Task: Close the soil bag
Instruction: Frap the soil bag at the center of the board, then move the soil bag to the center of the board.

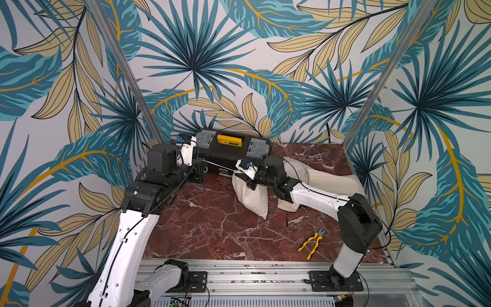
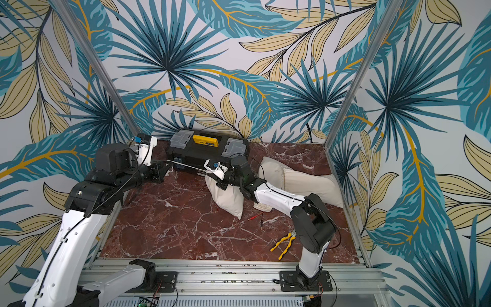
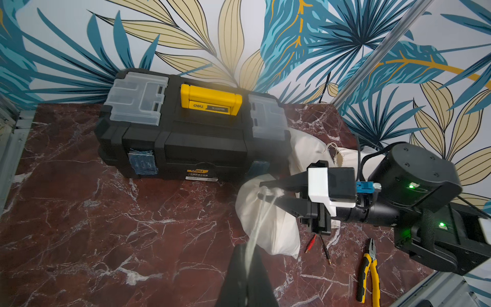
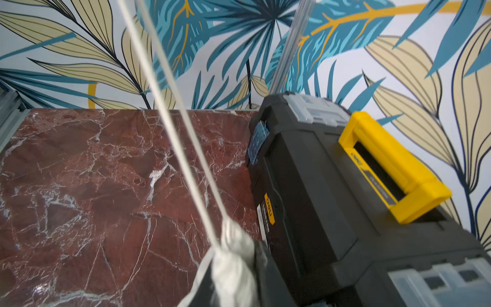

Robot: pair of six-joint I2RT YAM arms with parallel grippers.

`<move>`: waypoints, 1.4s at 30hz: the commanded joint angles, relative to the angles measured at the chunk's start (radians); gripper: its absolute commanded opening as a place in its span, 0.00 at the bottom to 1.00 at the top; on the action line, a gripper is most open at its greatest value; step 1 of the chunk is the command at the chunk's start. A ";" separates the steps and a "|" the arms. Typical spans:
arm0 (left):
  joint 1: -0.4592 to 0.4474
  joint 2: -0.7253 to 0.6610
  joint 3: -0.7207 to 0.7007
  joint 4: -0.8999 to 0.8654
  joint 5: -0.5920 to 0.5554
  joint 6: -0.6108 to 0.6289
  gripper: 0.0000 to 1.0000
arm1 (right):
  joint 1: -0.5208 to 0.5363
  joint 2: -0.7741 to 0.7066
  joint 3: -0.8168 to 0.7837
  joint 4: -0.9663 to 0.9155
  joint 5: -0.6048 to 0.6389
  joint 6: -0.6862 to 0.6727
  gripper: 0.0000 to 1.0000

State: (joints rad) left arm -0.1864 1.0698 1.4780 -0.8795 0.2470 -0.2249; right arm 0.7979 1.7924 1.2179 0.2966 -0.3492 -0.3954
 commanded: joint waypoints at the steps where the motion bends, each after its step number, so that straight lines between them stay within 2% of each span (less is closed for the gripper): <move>1: 0.039 -0.117 0.128 0.275 -0.123 -0.005 0.00 | -0.106 0.105 -0.087 -0.351 0.230 0.039 0.20; 4: 0.039 -0.124 0.123 0.270 -0.142 0.002 0.00 | -0.107 0.114 -0.083 -0.358 0.250 0.041 0.20; 6: 0.039 -0.128 0.117 0.268 -0.140 0.004 0.00 | -0.106 0.107 -0.089 -0.347 0.247 0.048 0.15; 8: 0.038 -0.132 0.099 0.276 -0.139 0.000 0.00 | -0.106 0.090 -0.092 -0.327 0.217 0.058 0.09; 12: 0.040 -0.122 0.057 0.277 -0.168 0.008 0.00 | -0.099 0.049 -0.077 -0.282 0.140 0.095 0.07; 13: 0.039 -0.118 0.054 0.275 -0.178 0.013 0.00 | -0.095 0.042 -0.071 -0.268 0.128 0.105 0.10; 18: 0.039 -0.091 0.060 0.262 -0.194 0.022 0.00 | -0.077 -0.033 -0.068 -0.201 -0.009 0.138 0.40; 21: 0.040 -0.075 0.046 0.263 -0.199 0.023 0.00 | -0.076 -0.124 -0.107 -0.170 -0.020 0.141 0.54; 26: 0.058 -0.008 0.034 0.258 -0.238 0.046 0.00 | -0.078 -0.315 -0.212 -0.129 0.146 0.153 0.71; 31: 0.217 0.077 0.084 0.232 -0.220 0.035 0.00 | -0.087 -0.466 -0.327 -0.085 0.324 0.188 0.82; 36: 0.364 0.121 0.152 0.196 -0.234 0.036 0.00 | -0.092 -0.502 -0.403 -0.127 0.533 0.300 0.85; 39: 0.374 0.122 0.139 0.200 -0.268 0.058 0.00 | -0.095 -0.491 -0.443 -0.175 0.657 0.379 0.87; 42: 0.374 0.114 0.077 0.200 -0.305 0.074 0.00 | -0.110 -0.477 -0.485 -0.228 0.718 0.463 0.88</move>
State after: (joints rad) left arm 0.1780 1.2087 1.5734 -0.7280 -0.0021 -0.1795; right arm 0.6998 1.2976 0.7734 0.1410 0.2237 -0.0483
